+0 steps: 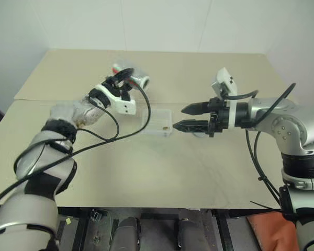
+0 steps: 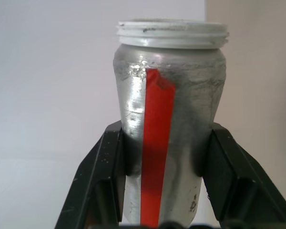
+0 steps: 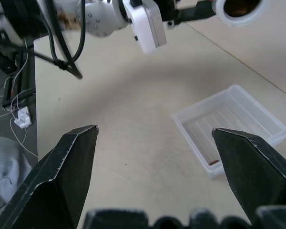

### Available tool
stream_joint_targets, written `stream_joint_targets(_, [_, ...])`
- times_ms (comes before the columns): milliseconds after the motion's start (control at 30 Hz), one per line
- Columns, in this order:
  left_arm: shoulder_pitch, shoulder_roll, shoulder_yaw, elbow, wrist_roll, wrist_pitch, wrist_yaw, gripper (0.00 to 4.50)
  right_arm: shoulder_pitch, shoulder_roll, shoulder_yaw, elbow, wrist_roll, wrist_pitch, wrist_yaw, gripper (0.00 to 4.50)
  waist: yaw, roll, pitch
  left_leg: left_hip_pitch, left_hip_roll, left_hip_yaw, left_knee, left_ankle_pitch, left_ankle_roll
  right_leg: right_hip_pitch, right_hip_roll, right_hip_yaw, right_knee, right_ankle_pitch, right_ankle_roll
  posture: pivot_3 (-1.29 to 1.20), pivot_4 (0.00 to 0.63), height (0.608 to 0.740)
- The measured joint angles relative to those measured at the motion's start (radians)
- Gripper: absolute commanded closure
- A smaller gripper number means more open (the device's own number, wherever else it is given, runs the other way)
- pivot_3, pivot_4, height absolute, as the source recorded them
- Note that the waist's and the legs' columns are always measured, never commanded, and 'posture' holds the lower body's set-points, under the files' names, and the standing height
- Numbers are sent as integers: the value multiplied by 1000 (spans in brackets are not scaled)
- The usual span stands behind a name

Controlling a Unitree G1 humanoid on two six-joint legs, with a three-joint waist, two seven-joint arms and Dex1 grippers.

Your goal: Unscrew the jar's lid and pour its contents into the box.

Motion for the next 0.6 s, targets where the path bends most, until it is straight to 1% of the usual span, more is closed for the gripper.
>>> stream_joint_targets(33, [25, -14, 30, -11, -48, 19, -48, 2627, 0, 4, -1, -1, 0, -1, -1, 57, 1, 0, 0, 0, 0, 0, 1, 0, 0, 0, 0, -1, 0, 0, 0, 0, 150, 740])
stream_joint_targets(133, [130, -75, 182, -154, -283, 188, -233, 2627, 2, 16, -1, -1, -1, -5, -5, 57, 0, 0, 0, -1, 0, -2, 4, -1, 1, 1, 0, -1, 1, 0, 0, 0, 150, 740])
stream_joint_targets(200, [193, -124, 293, -293, -458, 386, -345, 2627, 9, 17, -2, -6, -1, -10, -5, 57, -3, 0, 0, -2, 1, -3, 7, -1, 1, 2, 1, -1, 1, 0, 0, 0, 150, 740])
stream_joint_targets(267, [242, -153, 391, -428, -613, 593, -418, 2627, 23, 18, -3, -12, -1, -19, -5, 57, -5, 0, 0, -2, 1, -3, 7, -1, 1, 2, 1, -1, 1, 0, 0, 0, 150, 740])
stream_joint_targets(367, [333, -156, 505, -635, -802, 837, -501, 2627, 43, 18, -6, -18, -1, -22, -6, 57, -17, 0, 0, -1, 1, -4, 7, -1, 1, 2, 1, -1, 2, 0, 0, 0, 150, 740])
stream_joint_targets(433, [387, -158, 553, -742, -894, 941, -537, 2627, 46, 19, -9, -21, -1, -24, -11, 57, -22, 0, 0, 0, 1, -6, 7, -1, 1, 2, 1, 0, 3, 0, 0, 0, 150, 740])
stream_joint_targets(500, [453, -158, 579, -845, -962, 1010, -589, 2627, 53, 19, -9, -36, -2, -33, -14, 57, -25, 0, 0, 0, 1, -7, 7, -1, 1, 3, 1, 0, 3, 0, 0, 0, 150, 740])
stream_joint_targets(600, [534, -164, 588, -915, -1018, 1040, -656, 2627, 69, 20, -8, -43, -3, -50, -14, 57, -25, 0, 0, 1, 0, -7, 7, -1, 1, 4, 1, 0, 4, 0, 0, 0, 150, 740])
